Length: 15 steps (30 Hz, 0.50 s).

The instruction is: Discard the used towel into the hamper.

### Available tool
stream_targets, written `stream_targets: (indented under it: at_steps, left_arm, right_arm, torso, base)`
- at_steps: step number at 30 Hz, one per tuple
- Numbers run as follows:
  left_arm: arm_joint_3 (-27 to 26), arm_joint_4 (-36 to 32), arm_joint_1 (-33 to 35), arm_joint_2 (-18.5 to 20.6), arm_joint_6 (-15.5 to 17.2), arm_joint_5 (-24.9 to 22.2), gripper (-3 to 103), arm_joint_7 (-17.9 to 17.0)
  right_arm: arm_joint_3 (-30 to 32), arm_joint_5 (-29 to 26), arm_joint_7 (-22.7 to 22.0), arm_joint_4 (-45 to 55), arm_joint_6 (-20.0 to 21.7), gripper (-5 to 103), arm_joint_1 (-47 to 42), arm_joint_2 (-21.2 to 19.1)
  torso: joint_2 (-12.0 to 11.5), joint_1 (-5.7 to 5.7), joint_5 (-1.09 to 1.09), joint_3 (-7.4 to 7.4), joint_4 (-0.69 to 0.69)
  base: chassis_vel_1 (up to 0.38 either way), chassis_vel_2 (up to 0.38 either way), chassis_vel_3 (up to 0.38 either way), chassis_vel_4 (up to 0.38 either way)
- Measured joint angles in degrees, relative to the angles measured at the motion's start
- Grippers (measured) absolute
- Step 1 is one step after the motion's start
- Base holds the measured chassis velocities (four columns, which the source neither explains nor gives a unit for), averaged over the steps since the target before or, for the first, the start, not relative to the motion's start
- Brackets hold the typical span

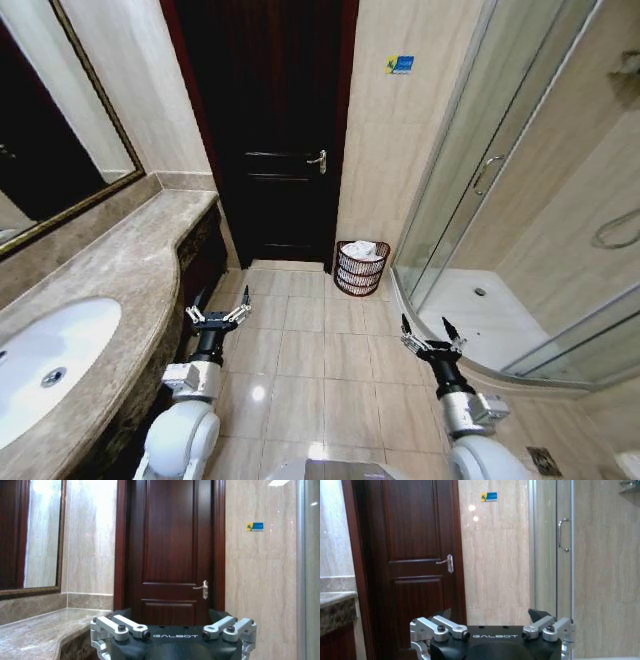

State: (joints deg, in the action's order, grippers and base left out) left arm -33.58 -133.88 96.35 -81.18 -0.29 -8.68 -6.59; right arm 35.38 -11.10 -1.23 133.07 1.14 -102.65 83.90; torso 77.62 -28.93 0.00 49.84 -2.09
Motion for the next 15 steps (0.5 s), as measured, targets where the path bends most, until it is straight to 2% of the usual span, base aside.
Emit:
stream_targets:
  at_steps: [15]
  left_arm:
    - [-1.8, 0.3, -0.3, 0.3, -0.7, -0.6, 100, 0.6]
  right_arm:
    - [-1.9, 1.6, 0.0, 2.0, 0.0, 100, -0.5, 0.7]
  torso:
    - [0.0, 0.01, 0.00, 0.00, 0.01]
  base:
    - [0.083, -0.077, -0.083, 0.077]
